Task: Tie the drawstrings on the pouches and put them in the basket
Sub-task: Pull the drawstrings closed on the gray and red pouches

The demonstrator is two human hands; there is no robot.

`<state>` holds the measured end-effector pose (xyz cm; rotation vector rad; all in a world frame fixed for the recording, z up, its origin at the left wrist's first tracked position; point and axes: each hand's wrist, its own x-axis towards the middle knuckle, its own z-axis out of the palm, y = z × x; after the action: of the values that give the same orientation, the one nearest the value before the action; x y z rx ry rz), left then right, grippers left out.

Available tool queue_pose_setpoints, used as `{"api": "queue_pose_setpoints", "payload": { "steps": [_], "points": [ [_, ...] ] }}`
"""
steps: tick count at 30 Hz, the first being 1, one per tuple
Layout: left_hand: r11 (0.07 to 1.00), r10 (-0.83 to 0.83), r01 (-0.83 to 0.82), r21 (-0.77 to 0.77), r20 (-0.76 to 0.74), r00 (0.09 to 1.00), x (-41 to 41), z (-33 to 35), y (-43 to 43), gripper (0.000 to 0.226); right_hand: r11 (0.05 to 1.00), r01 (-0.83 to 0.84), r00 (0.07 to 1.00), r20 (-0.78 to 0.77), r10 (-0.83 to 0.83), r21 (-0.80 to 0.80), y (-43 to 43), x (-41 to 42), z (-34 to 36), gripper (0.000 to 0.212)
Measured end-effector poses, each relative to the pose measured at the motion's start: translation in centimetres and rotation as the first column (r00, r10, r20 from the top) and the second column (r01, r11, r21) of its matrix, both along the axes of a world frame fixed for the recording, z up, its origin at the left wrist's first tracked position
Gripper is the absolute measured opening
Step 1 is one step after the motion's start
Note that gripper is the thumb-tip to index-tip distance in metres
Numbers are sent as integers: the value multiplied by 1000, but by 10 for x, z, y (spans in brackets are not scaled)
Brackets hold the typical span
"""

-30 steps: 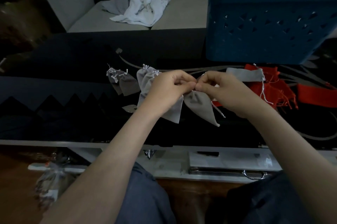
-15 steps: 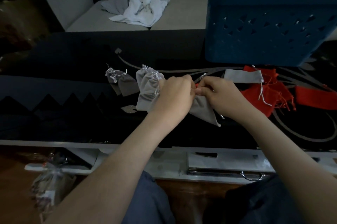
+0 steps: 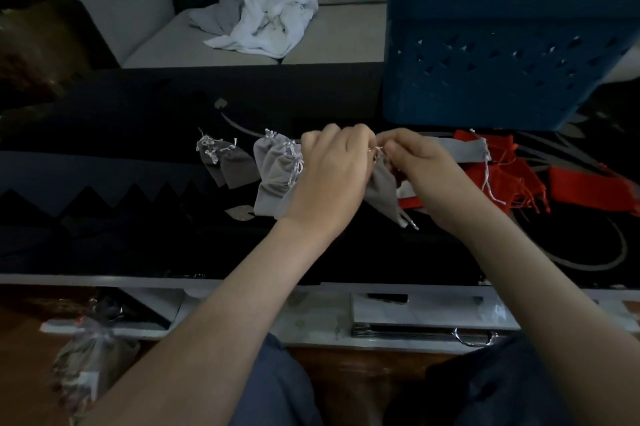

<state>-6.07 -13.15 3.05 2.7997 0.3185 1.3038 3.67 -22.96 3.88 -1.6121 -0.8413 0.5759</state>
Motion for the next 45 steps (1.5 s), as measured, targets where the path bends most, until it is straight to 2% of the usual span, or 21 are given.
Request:
{"api": "queue_pose_setpoints", "payload": {
  "steps": [2,6,11,15,19,20,22,25,29,35,38,40,42,45],
  "points": [
    [999,-36,36,6,22,999,-1,1,-1,5,998,-60,998,22,61,-20,0,2,-1,25],
    [998,-63,63,-15,44,997,-4,3,0,16,996,-92,996,-8,92,11,-1,5,0,23],
    [998,-56,59,-35,90,994,-5,1,-1,15,999,-4,998,68,1,44,-1,1,4,21],
    [995,-62,70,-77,101,993,-5,1,-2,13,997,61,974,214,-69,40,-2,-3,4,18],
    [997,23,-18,-80,60,998,-5,2,-1,23,989,130,947,288,-144,66,-2,-5,-1,14],
    [994,32,-25,-107,59,998,-5,3,-2,21,987,146,941,296,-161,72,-1,-6,-2,13],
    [967,13,4,-256,65,998,-6,7,-2,15,982,168,942,280,-185,83,1,-8,-2,12],
    [884,10,37,-467,97,995,-6,7,0,13,972,214,948,218,-232,100,2,-9,0,16],
    [864,22,54,-501,145,989,-6,9,3,17,944,282,895,308,-323,171,4,-4,5,17],
    [884,73,-41,-466,52,996,-11,11,9,15,956,269,887,356,-293,117,9,-4,2,14],
    [879,99,-113,-463,-54,994,-16,11,11,12,972,208,945,236,-228,108,10,-10,6,17],
    [849,102,-143,-509,-107,989,-19,11,14,11,990,98,994,38,-102,105,10,-14,9,18],
    [789,82,-178,-588,-187,979,-20,11,17,14,996,0,993,-121,10,86,8,-16,13,23],
    [723,20,-181,-667,-241,970,-20,8,20,16,994,-91,995,-50,88,-60,6,-17,11,35]
  ]
}}
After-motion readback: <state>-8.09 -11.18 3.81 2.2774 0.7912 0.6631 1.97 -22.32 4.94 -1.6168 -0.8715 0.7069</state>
